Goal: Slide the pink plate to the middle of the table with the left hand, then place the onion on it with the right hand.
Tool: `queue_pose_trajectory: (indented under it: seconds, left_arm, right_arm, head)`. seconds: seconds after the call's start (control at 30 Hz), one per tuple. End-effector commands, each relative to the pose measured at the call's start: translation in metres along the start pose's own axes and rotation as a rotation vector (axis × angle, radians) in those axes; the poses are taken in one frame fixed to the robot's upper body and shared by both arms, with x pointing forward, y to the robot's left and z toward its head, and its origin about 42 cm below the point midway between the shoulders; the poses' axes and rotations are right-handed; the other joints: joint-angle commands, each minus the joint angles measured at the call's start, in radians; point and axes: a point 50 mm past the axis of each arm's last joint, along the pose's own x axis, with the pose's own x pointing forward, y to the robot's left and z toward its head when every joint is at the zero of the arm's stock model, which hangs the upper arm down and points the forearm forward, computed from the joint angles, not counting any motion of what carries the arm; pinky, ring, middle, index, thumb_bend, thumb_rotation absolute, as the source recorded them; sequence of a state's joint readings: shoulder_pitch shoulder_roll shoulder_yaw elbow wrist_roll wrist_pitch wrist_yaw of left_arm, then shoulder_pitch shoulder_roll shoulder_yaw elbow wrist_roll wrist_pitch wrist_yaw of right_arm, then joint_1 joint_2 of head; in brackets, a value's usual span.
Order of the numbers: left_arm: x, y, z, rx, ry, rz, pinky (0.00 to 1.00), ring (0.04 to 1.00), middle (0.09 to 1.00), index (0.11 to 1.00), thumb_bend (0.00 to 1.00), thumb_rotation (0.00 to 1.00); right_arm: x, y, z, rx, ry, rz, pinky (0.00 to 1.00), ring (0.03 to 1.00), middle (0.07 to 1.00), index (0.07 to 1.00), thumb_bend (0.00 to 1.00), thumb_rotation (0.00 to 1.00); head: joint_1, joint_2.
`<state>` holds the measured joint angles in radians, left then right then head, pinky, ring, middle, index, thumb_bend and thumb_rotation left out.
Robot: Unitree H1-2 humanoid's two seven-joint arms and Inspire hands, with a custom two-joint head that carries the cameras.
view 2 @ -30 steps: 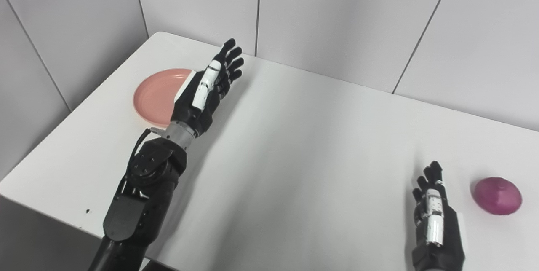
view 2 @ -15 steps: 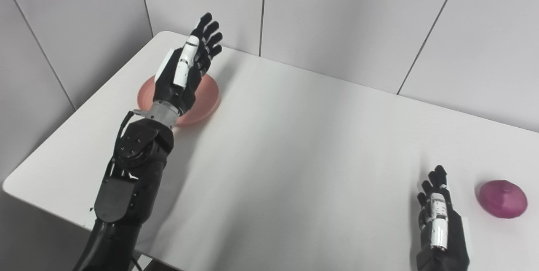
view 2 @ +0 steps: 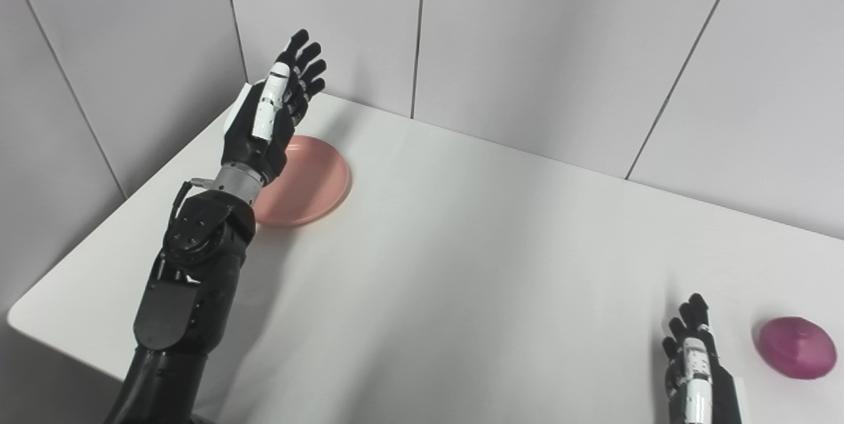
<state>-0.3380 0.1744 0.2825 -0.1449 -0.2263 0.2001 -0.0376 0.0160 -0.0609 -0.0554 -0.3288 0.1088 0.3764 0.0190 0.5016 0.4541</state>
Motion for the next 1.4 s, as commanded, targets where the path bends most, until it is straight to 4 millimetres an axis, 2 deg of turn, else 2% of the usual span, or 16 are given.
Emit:
queue_pose_trajectory:
  seconds: [0.0,0.47,0.93,1.37]
  left_arm:
    - [0.015,0.002,0.025,0.006,-0.111,-0.012,0.99,0.973,0.974,0.957,0.41,1.00]
    - [0.028,0.041,0.025,0.060,-0.078,0.089,0.96,0.964,0.969,0.956,0.39,1.00]
    - [0.029,0.066,0.022,0.086,-0.042,0.158,0.96,0.962,0.964,0.947,0.38,1.00]
    - [0.031,0.092,0.008,0.095,0.009,0.186,0.95,0.947,0.945,0.909,0.39,1.00]
  right_arm:
    - [0.006,0.002,0.015,0.005,-0.072,0.016,1.00,1.000,1.000,1.000,0.00,1.00]
    - [0.006,0.002,0.014,-0.004,-0.068,0.014,1.00,1.000,1.000,1.000,0.00,1.00]
    - [0.006,-0.002,0.011,0.000,-0.075,0.032,1.00,1.000,1.000,1.000,0.00,1.00]
    - [0.006,-0.002,0.012,0.000,-0.070,0.030,1.00,1.000,1.000,1.000,0.00,1.00]
  head:
    - [0.002,0.003]
    - [0.008,-0.004]
    - [0.019,-0.003]
    - [0.023,-0.004]
